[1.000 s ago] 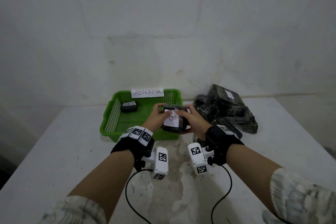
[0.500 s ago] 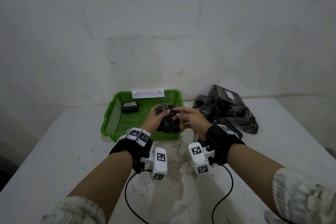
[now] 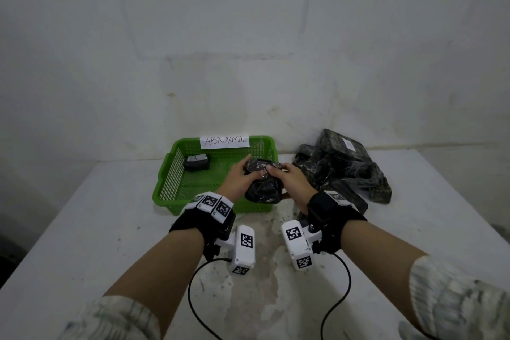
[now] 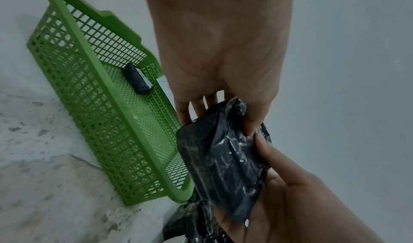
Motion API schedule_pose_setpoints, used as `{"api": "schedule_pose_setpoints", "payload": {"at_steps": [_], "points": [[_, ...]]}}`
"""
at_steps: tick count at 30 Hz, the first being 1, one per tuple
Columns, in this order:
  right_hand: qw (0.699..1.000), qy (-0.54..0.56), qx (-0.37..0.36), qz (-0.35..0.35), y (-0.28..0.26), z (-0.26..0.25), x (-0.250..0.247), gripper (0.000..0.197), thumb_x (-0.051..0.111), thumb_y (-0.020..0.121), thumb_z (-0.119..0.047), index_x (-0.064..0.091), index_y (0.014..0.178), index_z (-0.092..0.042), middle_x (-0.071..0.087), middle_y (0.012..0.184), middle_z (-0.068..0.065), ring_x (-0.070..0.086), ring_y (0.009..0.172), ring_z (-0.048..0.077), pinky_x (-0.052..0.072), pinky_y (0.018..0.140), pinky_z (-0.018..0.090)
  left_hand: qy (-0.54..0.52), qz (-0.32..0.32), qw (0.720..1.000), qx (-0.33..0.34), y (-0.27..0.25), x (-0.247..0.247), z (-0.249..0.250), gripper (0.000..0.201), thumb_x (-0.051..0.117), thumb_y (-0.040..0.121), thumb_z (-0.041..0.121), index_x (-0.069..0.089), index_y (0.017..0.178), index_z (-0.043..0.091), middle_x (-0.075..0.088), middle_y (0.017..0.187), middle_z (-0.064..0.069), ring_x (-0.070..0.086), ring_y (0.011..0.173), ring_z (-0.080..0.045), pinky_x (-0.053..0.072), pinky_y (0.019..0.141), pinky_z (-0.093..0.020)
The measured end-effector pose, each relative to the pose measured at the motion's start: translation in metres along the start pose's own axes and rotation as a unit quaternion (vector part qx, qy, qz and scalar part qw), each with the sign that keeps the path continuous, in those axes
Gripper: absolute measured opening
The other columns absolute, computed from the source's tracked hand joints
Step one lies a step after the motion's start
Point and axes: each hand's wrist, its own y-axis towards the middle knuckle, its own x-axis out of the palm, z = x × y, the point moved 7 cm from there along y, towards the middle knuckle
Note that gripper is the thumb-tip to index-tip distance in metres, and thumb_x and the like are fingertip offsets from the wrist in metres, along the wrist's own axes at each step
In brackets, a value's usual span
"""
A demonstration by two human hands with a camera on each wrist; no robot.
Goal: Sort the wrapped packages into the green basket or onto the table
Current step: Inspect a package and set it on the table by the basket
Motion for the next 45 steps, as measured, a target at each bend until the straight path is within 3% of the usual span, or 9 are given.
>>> {"api": "schedule_pose_setpoints", "payload": {"at_steps": [5,9,15,22,28,34,37,41,45], "points": [[0.999,0.005,0.018,-0.045,-0.001,0.002,0.003,0.043,0.064,0.090,-0.026,0.051,0.130,-0.014,0.063,0.121,0.010,0.064,0.101,0.024,0.055,0.073,0.033,-0.047,0.039,0.998,-0.003,-0.001,-0.006,-0.005,0.065,0.063,0.087,0.014,0.032,0.144,0.014,0.044,0.140,-0.016,0.051,0.121,-0.031,0.045,0.101,-0.042],[1.000,0.018,0.009,-0.017,0.003,0.001,-0.002,0.039,0.062,0.092,-0.015,0.052,0.128,-0.004,0.064,0.116,0.017,0.064,0.089,0.025,0.055,0.068,0.035,-0.042,-0.014,0.999,-0.009,-0.003,0.004,-0.006,0.067,0.061,0.087,0.008,0.029,0.145,0.019,0.045,0.139,-0.015,0.053,0.117,-0.035,0.051,0.090,-0.043],[0.994,0.048,0.014,-0.095,0.003,0.005,0.006,0.053,0.069,0.084,-0.005,0.049,0.132,-0.009,0.063,0.122,0.016,0.064,0.105,0.031,0.057,0.080,0.037,-0.084,0.014,0.996,-0.011,0.001,-0.007,-0.006,0.067,0.061,0.085,0.003,0.033,0.144,0.018,0.043,0.142,-0.016,0.048,0.123,-0.034,0.047,0.096,-0.051],[0.993,0.090,0.005,-0.076,0.005,0.007,-0.001,0.053,0.068,0.083,0.000,0.049,0.133,-0.006,0.065,0.113,0.015,0.065,0.095,0.027,0.055,0.082,0.038,-0.109,-0.033,0.993,-0.023,-0.005,0.004,-0.008,0.057,0.052,0.089,-0.001,0.038,0.141,0.019,0.050,0.135,-0.014,0.053,0.111,-0.029,0.045,0.098,-0.046],[0.994,0.047,-0.008,-0.095,0.002,0.005,-0.003,0.065,0.071,0.076,0.010,0.047,0.132,-0.012,0.060,0.123,0.013,0.063,0.103,0.026,0.053,0.089,0.039,-0.123,-0.026,0.992,-0.029,-0.002,0.003,-0.009,0.062,0.056,0.088,0.000,0.031,0.143,0.014,0.045,0.140,-0.014,0.049,0.122,-0.032,0.047,0.096,-0.046],[0.996,0.014,0.023,-0.082,0.002,0.004,0.000,0.074,0.078,0.076,-0.012,0.038,0.137,-0.023,0.058,0.128,0.006,0.061,0.110,0.024,0.055,0.079,0.038,-0.131,-0.015,0.991,-0.026,-0.003,0.001,-0.011,0.041,0.052,0.091,0.001,0.036,0.126,0.013,0.044,0.137,-0.021,0.049,0.120,-0.039,0.051,0.085,-0.044],[0.999,-0.007,0.008,-0.035,0.005,0.005,-0.004,0.071,0.080,0.074,-0.009,0.041,0.133,-0.018,0.058,0.128,0.009,0.060,0.111,0.026,0.056,0.083,0.041,-0.116,-0.024,0.993,-0.028,-0.008,0.005,-0.007,0.020,0.047,0.096,0.020,0.038,0.113,0.015,0.048,0.127,-0.015,0.054,0.107,-0.034,0.054,0.077,-0.040],[0.998,-0.032,0.002,-0.053,0.000,0.005,0.001,0.062,0.078,0.076,-0.009,0.044,0.127,-0.020,0.061,0.120,0.006,0.062,0.104,0.024,0.055,0.081,0.039,-0.116,0.002,0.992,-0.039,-0.004,0.001,-0.011,0.022,0.048,0.095,0.030,0.035,0.106,0.015,0.049,0.127,-0.015,0.056,0.101,-0.031,0.054,0.076,-0.042],[0.997,0.009,0.033,-0.070,-0.005,0.001,0.002,0.042,0.069,0.086,-0.031,0.050,0.122,-0.023,0.063,0.116,0.006,0.062,0.106,0.025,0.056,0.081,0.044,-0.146,0.006,0.989,-0.026,-0.004,-0.001,-0.008,0.025,0.053,0.093,0.024,0.035,0.107,0.014,0.055,0.117,-0.016,0.060,0.090,-0.022,0.055,0.068,-0.035]]}}
